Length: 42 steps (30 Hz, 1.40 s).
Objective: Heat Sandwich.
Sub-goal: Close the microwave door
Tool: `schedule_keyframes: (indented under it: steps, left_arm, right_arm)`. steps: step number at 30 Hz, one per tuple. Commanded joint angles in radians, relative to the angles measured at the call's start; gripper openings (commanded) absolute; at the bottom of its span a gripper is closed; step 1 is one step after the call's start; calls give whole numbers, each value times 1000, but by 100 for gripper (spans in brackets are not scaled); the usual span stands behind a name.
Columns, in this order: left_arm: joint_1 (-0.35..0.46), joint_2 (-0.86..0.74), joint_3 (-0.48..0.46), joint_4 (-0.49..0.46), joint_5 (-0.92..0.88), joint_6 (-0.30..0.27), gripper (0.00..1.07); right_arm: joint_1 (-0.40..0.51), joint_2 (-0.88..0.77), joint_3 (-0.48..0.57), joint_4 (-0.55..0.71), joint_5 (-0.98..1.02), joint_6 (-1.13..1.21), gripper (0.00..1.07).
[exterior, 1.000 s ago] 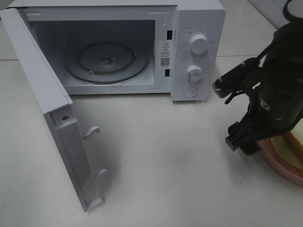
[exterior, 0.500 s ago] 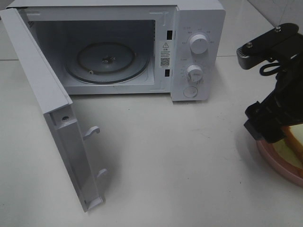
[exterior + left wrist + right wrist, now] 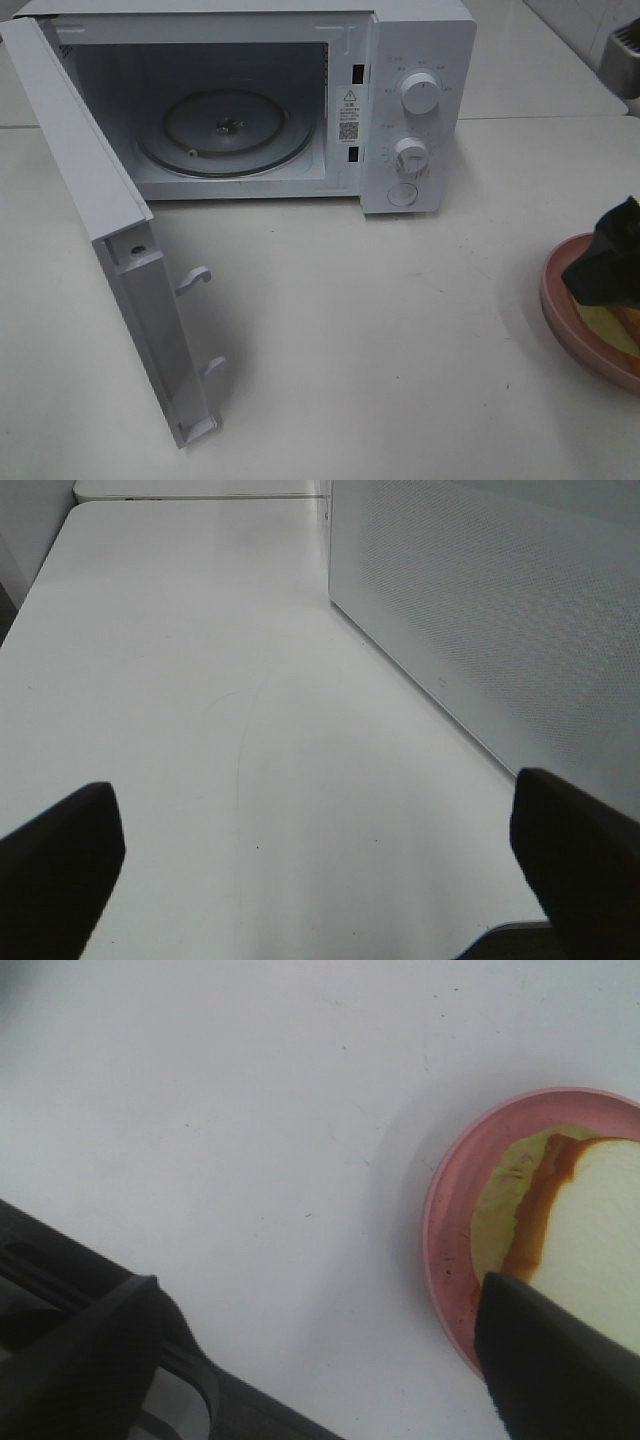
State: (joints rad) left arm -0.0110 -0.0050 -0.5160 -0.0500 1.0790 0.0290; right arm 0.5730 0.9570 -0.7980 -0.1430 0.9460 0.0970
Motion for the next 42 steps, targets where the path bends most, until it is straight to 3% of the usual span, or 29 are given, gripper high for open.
schedule_keyframes:
  steps: [1,8,14,21,26,30,42]
  left_arm:
    - [2,-16,1,-7,-4,-2,98]
    - [2,-16,1,-7,-4,-2,98]
    - [2,-16,1,-7,-4,-2,98]
    - [2,-16,1,-7,-4,-2,98]
    - [2,-16,1,-7,-4,-2,98]
    - [2,-16,1,-7,-4,-2,98]
    - [2,-16,1,-7,-4,-2,98]
  right_arm:
    - [0,-68,0,52,38,-55,77]
    - [0,-189,13,72,78,-72,77]
    - [0,-369,108,73,65,-69,76]
    - [-20,-453,181,80,60,-39,76]
    - [-116,-513,223,109,24,-37,76]
    - [-244,-617,272,180,-25,-66,76]
    - [-449,-796,276,195,5,-83,76]
